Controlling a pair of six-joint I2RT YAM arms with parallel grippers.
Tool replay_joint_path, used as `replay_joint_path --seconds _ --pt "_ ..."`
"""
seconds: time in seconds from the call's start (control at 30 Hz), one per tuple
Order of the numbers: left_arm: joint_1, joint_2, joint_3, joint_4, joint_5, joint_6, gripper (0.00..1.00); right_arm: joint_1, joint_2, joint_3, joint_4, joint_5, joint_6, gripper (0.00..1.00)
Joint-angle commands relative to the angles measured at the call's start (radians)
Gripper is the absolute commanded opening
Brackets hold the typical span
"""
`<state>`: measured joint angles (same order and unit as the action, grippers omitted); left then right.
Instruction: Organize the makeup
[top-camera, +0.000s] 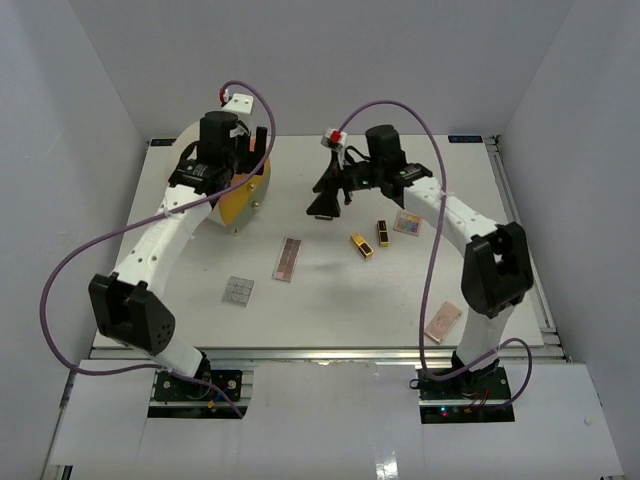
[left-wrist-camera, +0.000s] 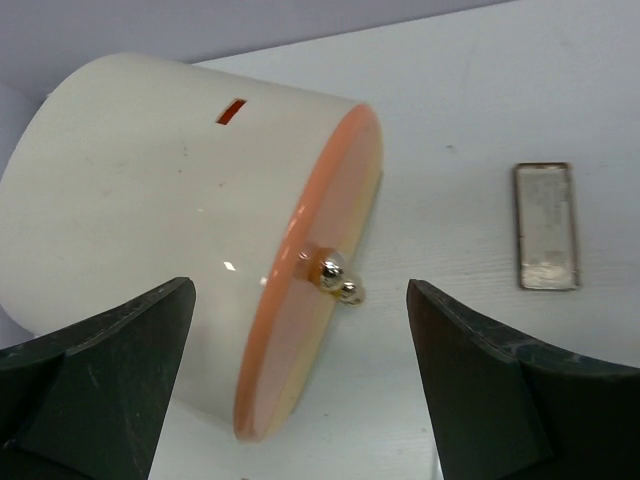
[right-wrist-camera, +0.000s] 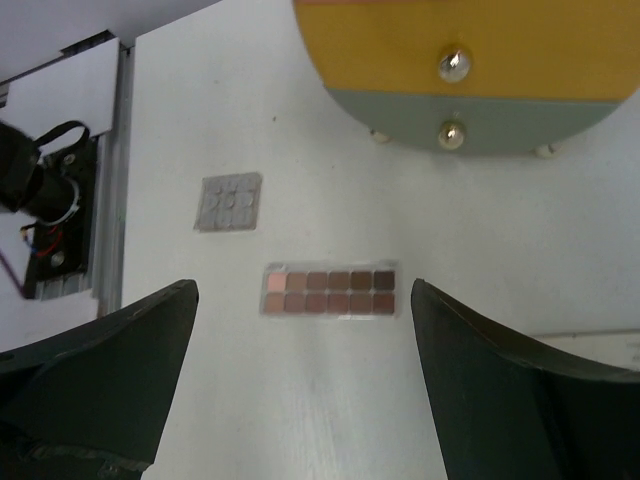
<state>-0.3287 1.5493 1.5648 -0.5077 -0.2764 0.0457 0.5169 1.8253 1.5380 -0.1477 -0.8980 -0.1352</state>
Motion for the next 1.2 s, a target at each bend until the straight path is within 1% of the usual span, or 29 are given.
replay_joint_path --seconds 0.0,0.1,0.13,0.3,0.37,0.5,0.63,0.73,0.77,0.87,1.0,1.17 --pt "0.0 -0.251 -0.047 0.013 0.193 -0.133 0.98 0.094 0.203 0.272 -0.097 0.2 0.096 0.94" --pt "0.0 -0.395 -0.149 0.02 0.212 -0.18 0.98 0.135 0.31 0.368 -0.038 0.34 0.247 0.94" --pt "0.0 -0.436 -0.188 0.027 0.212 -0.193 0.98 0.142 0.334 0.404 -0.022 0.353 0.295 0.94" --pt "0.0 -0.646 -0.387 0.044 0.202 -0.284 0.98 0.161 0.465 0.528 0.1 0.377 0.486 0.91" --pt "0.0 -0.722 -0.452 0.037 0.209 -0.31 0.98 0.161 0.503 0.569 0.159 0.373 0.53 0.91" --pt "0.0 -0.821 -0.529 0.02 0.226 -0.373 0.98 0.161 0.557 0.586 0.265 0.364 0.581 0.85" --pt "0.0 -0.882 -0.573 0.014 0.226 -0.419 0.98 0.161 0.6 0.621 0.311 0.351 0.614 0.81" --pt "0.0 -0.913 -0.596 0.005 0.231 -0.437 0.98 0.163 0.636 0.656 0.343 0.338 0.633 0.74" --pt "0.0 -0.922 -0.603 0.0 0.229 -0.446 0.98 0.163 0.646 0.666 0.349 0.338 0.645 0.69" --pt "0.0 -0.943 -0.614 -0.014 0.223 -0.455 0.98 0.165 0.67 0.684 0.362 0.335 0.662 0.62" --pt "0.0 -0.955 -0.617 -0.031 0.222 -0.463 0.98 0.17 0.698 0.704 0.374 0.337 0.68 0.56" --pt "0.0 -0.967 -0.637 -0.043 0.231 -0.476 0.98 0.184 0.711 0.709 0.377 0.331 0.695 0.52"
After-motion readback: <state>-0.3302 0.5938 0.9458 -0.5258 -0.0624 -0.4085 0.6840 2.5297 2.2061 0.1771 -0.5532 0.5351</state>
